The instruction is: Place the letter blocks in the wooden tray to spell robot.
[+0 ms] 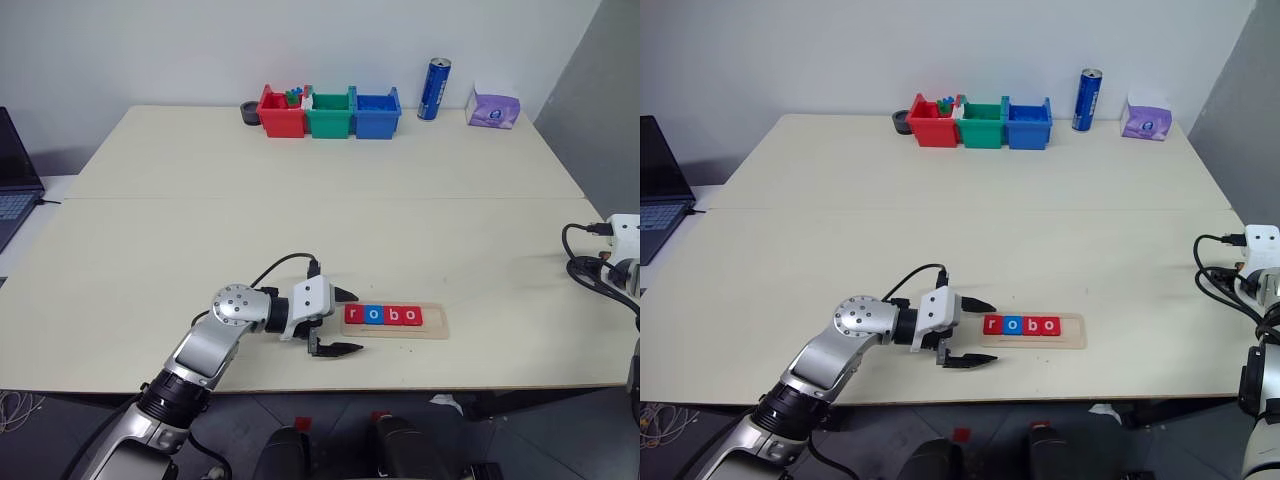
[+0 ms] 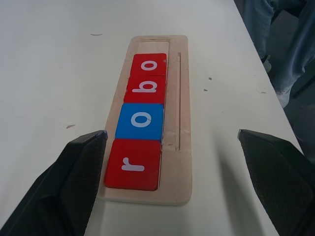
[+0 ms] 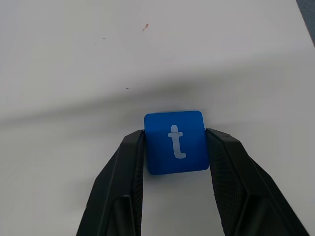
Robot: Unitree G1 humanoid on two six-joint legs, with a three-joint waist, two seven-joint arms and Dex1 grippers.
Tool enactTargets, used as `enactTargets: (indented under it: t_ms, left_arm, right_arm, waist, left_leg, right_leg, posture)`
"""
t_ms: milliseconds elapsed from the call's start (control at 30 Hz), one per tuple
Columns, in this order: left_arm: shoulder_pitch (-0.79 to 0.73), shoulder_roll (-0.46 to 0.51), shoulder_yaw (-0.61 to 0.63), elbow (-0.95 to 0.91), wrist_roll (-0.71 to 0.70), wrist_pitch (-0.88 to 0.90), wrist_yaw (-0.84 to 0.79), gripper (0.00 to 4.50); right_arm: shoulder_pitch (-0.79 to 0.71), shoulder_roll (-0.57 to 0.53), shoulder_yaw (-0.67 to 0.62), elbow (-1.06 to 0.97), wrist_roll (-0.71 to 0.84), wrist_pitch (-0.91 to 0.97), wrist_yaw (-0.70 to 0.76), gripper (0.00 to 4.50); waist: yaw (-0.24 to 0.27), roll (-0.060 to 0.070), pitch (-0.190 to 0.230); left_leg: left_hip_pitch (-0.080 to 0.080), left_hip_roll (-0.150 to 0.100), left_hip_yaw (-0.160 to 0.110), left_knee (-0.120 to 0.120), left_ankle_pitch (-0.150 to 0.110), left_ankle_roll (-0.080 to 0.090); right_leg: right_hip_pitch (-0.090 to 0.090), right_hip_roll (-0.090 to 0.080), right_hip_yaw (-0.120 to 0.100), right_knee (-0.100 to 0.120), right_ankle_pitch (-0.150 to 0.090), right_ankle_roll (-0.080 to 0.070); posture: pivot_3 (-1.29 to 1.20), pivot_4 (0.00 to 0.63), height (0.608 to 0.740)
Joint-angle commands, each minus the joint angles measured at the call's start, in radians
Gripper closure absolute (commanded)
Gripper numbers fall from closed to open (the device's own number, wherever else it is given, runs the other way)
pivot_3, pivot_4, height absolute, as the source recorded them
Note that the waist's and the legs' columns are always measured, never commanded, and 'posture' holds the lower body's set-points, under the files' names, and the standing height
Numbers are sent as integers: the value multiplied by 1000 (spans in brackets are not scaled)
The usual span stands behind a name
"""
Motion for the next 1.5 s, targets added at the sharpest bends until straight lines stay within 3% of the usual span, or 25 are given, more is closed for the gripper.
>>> enactTargets:
  t_ms: [33,100,233,367,533,700,1000,1167,1300,1433,1500]
  left_arm:
    - [-1,8,10,-19,-3,-15,-1,0]
    - [5,11,12,-26,-3,-13,0,0]
    - [15,21,20,-35,-8,-9,1,0]
    - [20,27,20,-39,-13,-10,-5,0]
    - [7,20,17,-32,-15,-9,-11,0]
    - [3,18,17,-29,-15,-12,-18,0]
    - [4,11,17,-30,-9,-12,-12,0]
    - [10,15,20,-32,-8,-14,-8,0]
    - [9,19,23,-26,-8,-18,-7,0]
    - [8,23,27,-20,-7,-22,-6,0]
    - [7,25,28,-17,-7,-24,-4,0]
  right_arm:
    - [38,-14,-12,-74,23,35,35,3022]
    - [92,-12,-20,-189,43,81,55,3022]
    - [342,24,-89,-697,153,316,68,3022]
    - [637,160,-186,-1274,267,588,-4,3022]
    - [793,372,-219,-1682,308,759,-137,3022]
    - [812,533,-219,-1803,269,840,-272,3022]
    - [807,688,-247,-1818,245,856,-391,3022]
    - [775,724,-269,-1834,245,828,-417,1389]
    - [722,676,-276,-1860,252,802,-405,37]
    - [691,565,-269,-1870,280,796,-339,37]
    - [684,456,-253,-1845,318,778,-245,37]
  waist:
    - [0,0,0]
    - [0,0,0]
    - [4,1,-1]
    - [10,2,-1]
    - [8,2,-2]
    - [7,2,-2]
    - [7,-1,-4]
    - [5,-2,-5]
    - [5,-1,-4]
    - [3,0,-4]
    - [3,0,-3]
  left_leg:
    - [0,0,0,0,0,0]
    - [0,0,0,0,0,0]
    - [-1,1,-4,0,0,0]
    - [-2,2,-8,-1,0,0]
    - [-1,2,-9,0,0,0]
    - [0,2,-8,1,0,0]
    - [-1,2,-8,0,0,0]
    - [0,2,-8,0,0,0]
    - [-1,1,-8,0,0,0]
    - [-1,1,-7,0,0,0]
    - [-2,1,-7,-1,0,0]
  right_leg:
    - [0,0,0,0,0,0]
    - [0,0,0,0,0,0]
    - [0,0,0,0,0,0]
    - [0,1,-3,1,-2,3]
    - [1,2,-3,2,-3,5]
    - [1,3,-2,1,-2,5]
    - [0,3,-2,0,-3,5]
    - [0,3,-2,1,-3,5]
    - [0,2,-2,0,-3,5]
    - [-1,1,-2,0,-3,5]
    - [-1,1,-3,-1,-3,5]
  posture:
    - [0,150,740]
    - [0,150,740]
    - [0,150,740]
    - [0,150,740]
    - [0,150,740]
    - [0,150,740]
    - [0,150,740]
    - [0,150,740]
    - [0,150,740]
    - [0,150,740]
    - [0,150,740]
